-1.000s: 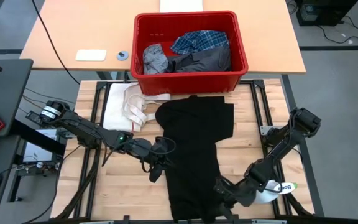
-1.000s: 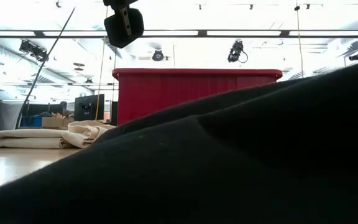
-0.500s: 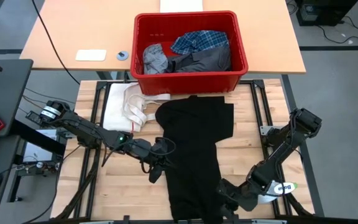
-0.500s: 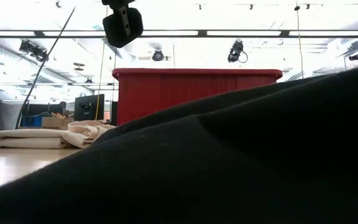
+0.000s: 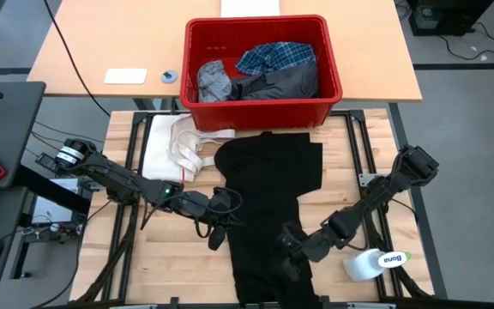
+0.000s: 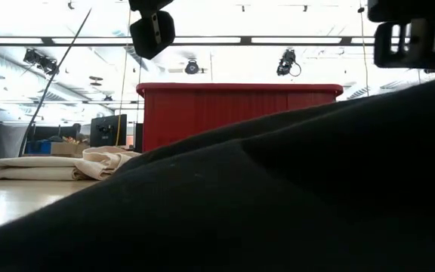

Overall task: Fold Laundry from Bin
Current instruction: Fold the black shirt

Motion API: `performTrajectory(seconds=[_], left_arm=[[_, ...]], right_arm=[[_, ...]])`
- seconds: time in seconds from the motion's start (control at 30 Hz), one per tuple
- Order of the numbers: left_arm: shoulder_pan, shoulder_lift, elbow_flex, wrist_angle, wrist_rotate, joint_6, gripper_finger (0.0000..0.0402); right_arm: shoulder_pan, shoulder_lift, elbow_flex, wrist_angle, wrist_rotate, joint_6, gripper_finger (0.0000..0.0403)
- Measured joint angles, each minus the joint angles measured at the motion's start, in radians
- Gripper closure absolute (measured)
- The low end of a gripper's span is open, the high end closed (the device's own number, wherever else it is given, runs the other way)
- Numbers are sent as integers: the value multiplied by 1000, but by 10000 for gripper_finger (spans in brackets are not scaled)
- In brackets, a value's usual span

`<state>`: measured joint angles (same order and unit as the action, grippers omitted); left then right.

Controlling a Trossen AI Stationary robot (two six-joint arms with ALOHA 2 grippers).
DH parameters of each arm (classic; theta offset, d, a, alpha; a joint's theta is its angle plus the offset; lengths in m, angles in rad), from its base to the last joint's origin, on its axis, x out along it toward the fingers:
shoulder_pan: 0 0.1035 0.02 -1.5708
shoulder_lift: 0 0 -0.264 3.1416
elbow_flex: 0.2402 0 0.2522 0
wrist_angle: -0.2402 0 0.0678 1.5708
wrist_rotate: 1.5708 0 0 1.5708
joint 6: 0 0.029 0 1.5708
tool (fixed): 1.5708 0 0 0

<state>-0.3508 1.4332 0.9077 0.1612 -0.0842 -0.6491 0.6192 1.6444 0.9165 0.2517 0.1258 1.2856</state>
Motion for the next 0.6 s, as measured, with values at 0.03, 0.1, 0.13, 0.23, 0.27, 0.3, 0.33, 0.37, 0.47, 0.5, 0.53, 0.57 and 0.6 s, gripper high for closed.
performTrajectory(seconds=[0.03, 0.1, 0.13, 0.23, 0.27, 0.3, 0.33, 0.37, 0.47, 0.5, 0.53, 0.57, 0.6], left_arm=[[0, 0, 0, 0, 3, -8, 384], [0, 0, 0, 0, 7, -27, 384], [0, 0, 0, -1, 7, -35, 384], [-3, 0, 0, -1, 8, -44, 384], [-3, 0, 0, -1, 9, -43, 384], [-3, 0, 0, -2, 9, -43, 384], [-3, 0, 0, -2, 10, -43, 384], [-3, 0, 0, -2, 10, -43, 384], [1, 0, 0, -3, 10, -42, 384], [1, 0, 0, -3, 10, -35, 384], [2, 0, 0, -3, 10, -23, 384], [4, 0, 0, -3, 10, -9, 384], [6, 0, 0, -2, 10, 3, 384]], right_arm=[[-6, 0, 0, 2, -52, 8, 202], [-11, -12, 0, -2, -143, 20, 190], [-1, -23, 0, -1, -162, 19, 187], [56, -76, 1, -60, -171, 33, 187], [80, -91, 2, -100, -173, 50, 189], [106, -102, 2, -153, -173, 71, 192], [133, -106, 2, -212, -165, 93, 193], [162, -106, 1, -265, -147, 111, 195], [247, -83, 0, -398, -65, 143, 200], [269, -71, 0, -425, -37, 143, 202], [286, -56, 0, -445, -13, 133, 204], [301, -41, 0, -454, 12, 120, 207], [311, -27, 0, -452, 29, 103, 211]])
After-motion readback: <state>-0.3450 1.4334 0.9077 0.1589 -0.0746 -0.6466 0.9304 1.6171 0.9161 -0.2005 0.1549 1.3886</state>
